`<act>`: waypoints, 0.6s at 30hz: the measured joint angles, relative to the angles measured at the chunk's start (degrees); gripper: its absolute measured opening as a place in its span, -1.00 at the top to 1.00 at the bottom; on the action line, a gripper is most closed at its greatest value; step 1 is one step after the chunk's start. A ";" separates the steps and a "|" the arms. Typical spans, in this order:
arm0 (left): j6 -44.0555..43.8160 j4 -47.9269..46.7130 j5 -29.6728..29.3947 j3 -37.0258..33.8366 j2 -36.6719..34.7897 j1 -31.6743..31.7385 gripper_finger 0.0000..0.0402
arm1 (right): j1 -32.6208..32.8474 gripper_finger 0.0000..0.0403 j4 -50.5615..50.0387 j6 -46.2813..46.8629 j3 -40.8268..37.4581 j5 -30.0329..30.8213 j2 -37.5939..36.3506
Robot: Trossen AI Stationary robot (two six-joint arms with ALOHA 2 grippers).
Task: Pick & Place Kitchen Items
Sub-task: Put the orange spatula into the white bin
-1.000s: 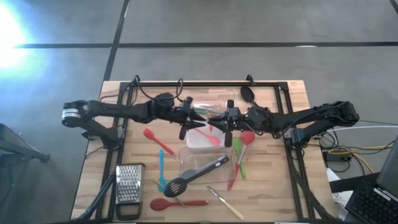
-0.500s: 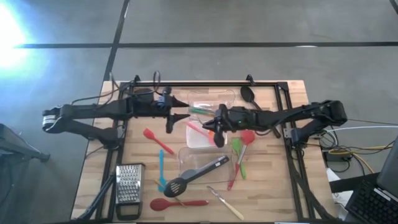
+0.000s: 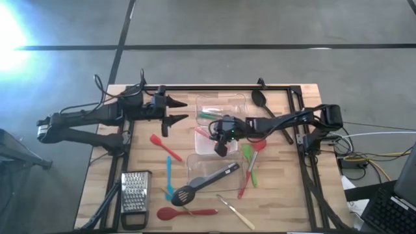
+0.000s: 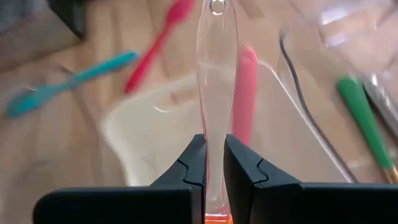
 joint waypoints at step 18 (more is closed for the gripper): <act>1.18 -0.02 -0.54 0.01 -0.36 0.00 -0.03 | -3.39 0.89 -4.69 0.64 0.58 -4.31 1.34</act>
